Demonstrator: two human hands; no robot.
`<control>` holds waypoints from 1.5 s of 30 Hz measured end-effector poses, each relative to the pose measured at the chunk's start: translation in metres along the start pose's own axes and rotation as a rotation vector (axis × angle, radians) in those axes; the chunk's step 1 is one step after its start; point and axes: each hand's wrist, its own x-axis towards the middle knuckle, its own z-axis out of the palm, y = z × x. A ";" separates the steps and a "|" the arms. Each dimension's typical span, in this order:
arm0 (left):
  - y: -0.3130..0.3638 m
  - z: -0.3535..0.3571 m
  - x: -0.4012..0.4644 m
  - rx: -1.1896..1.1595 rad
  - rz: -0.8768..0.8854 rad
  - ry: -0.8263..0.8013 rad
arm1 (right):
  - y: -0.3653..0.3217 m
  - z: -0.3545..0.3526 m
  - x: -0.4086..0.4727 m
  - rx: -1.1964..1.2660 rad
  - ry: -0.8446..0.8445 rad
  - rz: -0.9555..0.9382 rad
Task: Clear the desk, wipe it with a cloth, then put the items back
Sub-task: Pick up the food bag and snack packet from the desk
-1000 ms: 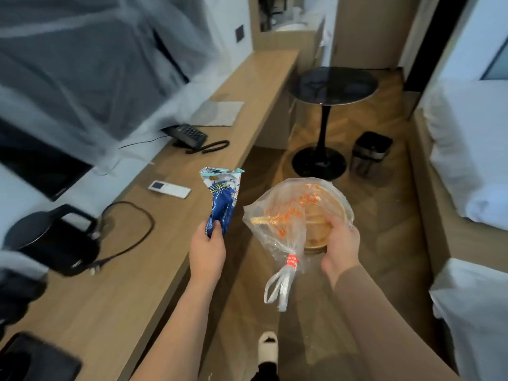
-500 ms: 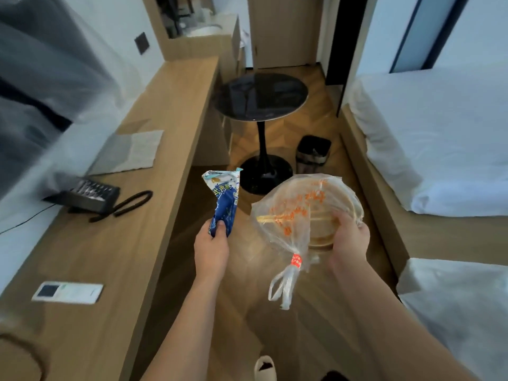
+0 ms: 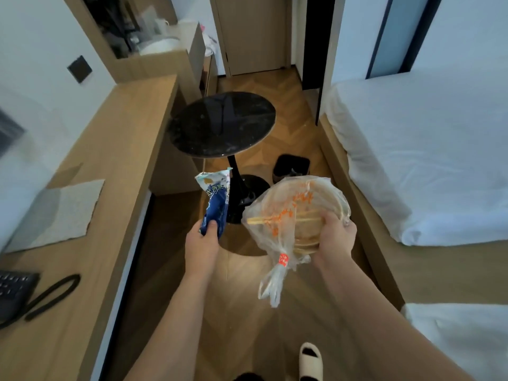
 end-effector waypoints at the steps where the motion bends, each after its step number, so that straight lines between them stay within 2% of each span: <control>1: 0.007 0.008 0.010 0.001 0.006 -0.001 | -0.007 0.010 0.012 0.001 0.000 0.002; 11: 0.042 0.050 0.147 -0.007 -0.065 0.001 | -0.039 0.144 0.114 -0.029 0.027 0.058; 19: 0.086 0.097 0.283 -0.019 -0.073 -0.119 | -0.076 0.251 0.199 -0.010 0.107 0.001; 27: 0.120 0.178 0.351 0.016 -0.142 -0.251 | -0.113 0.289 0.288 0.044 0.215 0.027; 37: 0.177 0.300 0.413 0.056 -0.256 -0.340 | -0.194 0.328 0.423 0.118 0.244 0.026; 41: 0.194 0.335 0.429 0.017 -0.272 -0.353 | -0.212 0.345 0.471 0.186 0.255 0.046; 45: 0.193 0.363 0.452 -0.068 -0.377 -0.346 | -0.223 0.354 0.512 0.192 0.265 0.070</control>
